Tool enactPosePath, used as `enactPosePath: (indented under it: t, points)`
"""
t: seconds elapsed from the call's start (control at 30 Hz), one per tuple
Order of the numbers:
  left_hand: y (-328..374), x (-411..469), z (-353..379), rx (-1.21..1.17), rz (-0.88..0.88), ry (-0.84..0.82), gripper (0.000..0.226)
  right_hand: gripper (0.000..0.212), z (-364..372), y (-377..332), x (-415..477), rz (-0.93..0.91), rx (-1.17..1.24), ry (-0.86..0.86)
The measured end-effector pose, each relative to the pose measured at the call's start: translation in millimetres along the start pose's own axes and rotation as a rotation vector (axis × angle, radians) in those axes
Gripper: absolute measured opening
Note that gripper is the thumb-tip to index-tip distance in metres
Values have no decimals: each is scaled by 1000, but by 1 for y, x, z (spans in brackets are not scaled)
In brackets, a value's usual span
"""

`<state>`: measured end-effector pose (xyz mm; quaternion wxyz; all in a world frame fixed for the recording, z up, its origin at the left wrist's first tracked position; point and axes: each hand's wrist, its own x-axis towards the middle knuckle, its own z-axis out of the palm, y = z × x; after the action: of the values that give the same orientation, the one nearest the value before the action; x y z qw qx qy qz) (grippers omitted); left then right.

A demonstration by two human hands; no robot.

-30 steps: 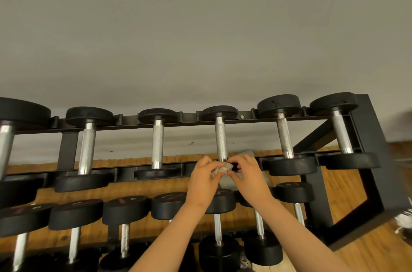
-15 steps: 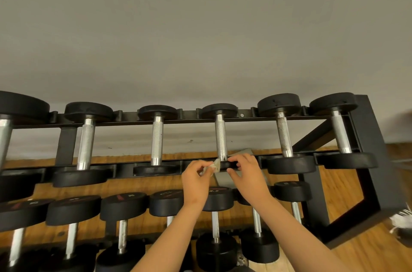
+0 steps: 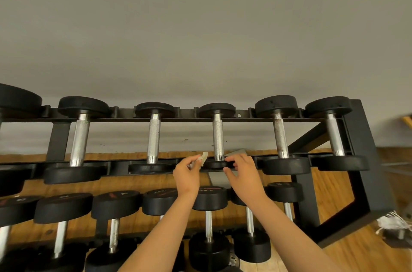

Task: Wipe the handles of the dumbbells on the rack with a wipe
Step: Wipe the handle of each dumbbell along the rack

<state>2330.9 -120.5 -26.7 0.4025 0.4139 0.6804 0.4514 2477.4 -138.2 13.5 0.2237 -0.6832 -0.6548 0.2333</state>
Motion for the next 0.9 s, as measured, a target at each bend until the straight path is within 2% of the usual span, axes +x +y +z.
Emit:
enactPosePath:
  t: [0.5,0.9]
  points:
    - [-24,-3,7,-60,-101,-23,24,26,0,-1,0,14,-25,21]
    - [-31,16,8,111,-72,-70,24,30,1,1,1,-13,-105,8]
